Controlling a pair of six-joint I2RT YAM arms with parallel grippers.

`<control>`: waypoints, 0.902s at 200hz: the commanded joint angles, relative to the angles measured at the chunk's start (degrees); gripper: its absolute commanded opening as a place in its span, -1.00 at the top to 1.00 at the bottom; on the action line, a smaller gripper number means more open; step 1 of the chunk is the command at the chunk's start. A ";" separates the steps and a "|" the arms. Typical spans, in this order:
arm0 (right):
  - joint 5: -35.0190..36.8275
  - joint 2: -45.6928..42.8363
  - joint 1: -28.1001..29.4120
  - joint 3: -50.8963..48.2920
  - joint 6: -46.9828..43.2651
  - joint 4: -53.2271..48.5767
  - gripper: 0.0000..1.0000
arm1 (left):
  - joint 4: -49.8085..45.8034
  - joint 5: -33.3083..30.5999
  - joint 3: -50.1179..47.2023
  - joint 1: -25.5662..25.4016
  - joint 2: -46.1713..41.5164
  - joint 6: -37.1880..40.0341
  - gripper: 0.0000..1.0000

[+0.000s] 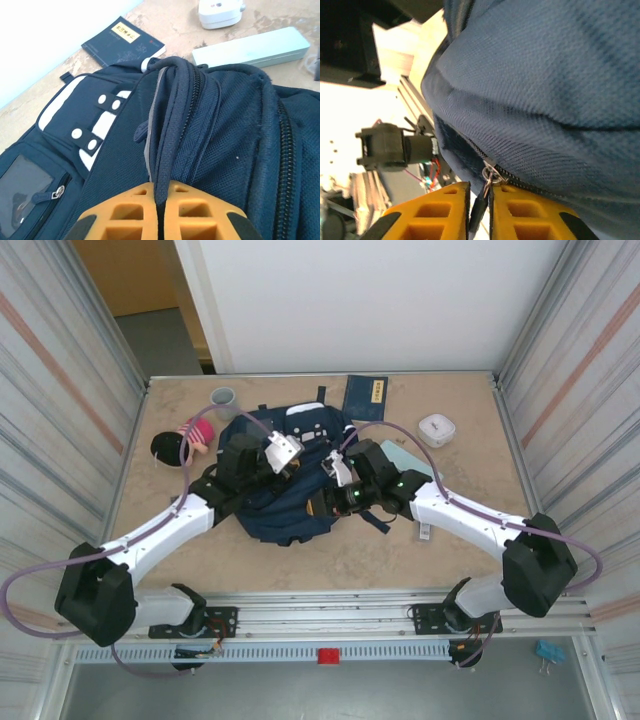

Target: Pack books, pencil case, and school supplies into a backpack

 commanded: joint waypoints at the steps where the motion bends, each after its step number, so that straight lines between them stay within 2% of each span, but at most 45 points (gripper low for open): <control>1: -0.05 -4.03 -2.36 -1.26 5.52 2.17 0.13 | 8.16 8.30 -1.65 3.00 -2.87 0.66 1.00; 19: 0.09 -7.22 -5.65 -4.25 9.35 2.16 -0.12 | 9.12 13.52 -2.67 5.24 -4.08 2.02 1.00; 48: -0.42 -9.11 -10.76 -8.61 18.56 4.67 -0.19 | 8.90 23.22 -2.88 8.09 -4.68 4.35 1.00; 66: -1.24 -7.86 -10.90 -9.97 22.48 10.68 -0.23 | 8.18 26.59 -2.56 8.96 -4.41 4.87 1.00; 112: 0.93 -3.08 -8.27 -10.59 32.58 22.66 -0.28 | 7.84 29.66 -2.63 9.07 -4.37 4.98 1.00; 141: 3.50 -1.34 -7.35 -10.69 36.09 26.19 -0.25 | 7.85 29.87 -3.18 9.08 -4.47 4.54 1.00; 153: 4.71 -1.05 -6.78 -10.66 36.91 26.43 -0.14 | 7.49 29.37 -3.14 9.07 -4.50 4.15 1.00; 180: 7.69 -1.06 -5.74 -11.16 38.61 27.50 0.65 | 5.58 26.86 -2.66 8.83 -4.90 2.37 1.00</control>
